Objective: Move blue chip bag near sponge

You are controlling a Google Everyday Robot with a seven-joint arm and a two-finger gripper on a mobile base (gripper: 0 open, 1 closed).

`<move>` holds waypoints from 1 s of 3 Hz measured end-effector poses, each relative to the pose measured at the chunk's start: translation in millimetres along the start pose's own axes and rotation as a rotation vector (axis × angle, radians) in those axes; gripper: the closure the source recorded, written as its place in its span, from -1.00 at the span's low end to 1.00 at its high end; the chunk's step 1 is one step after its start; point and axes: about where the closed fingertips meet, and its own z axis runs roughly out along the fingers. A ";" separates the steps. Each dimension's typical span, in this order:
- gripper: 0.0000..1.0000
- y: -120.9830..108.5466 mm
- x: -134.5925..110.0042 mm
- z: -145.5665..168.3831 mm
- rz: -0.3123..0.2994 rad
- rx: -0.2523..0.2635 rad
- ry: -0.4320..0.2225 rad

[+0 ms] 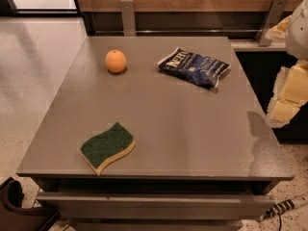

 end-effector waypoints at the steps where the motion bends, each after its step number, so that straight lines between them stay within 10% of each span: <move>1: -1.00 0.0 0.0 0.0 0.000 0.000 0.000; 3: -1.00 -64.6 -13.6 32.1 0.027 -0.024 -0.114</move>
Offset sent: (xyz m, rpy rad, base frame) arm 0.0774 -0.0009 -0.0110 0.1468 0.0059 0.0469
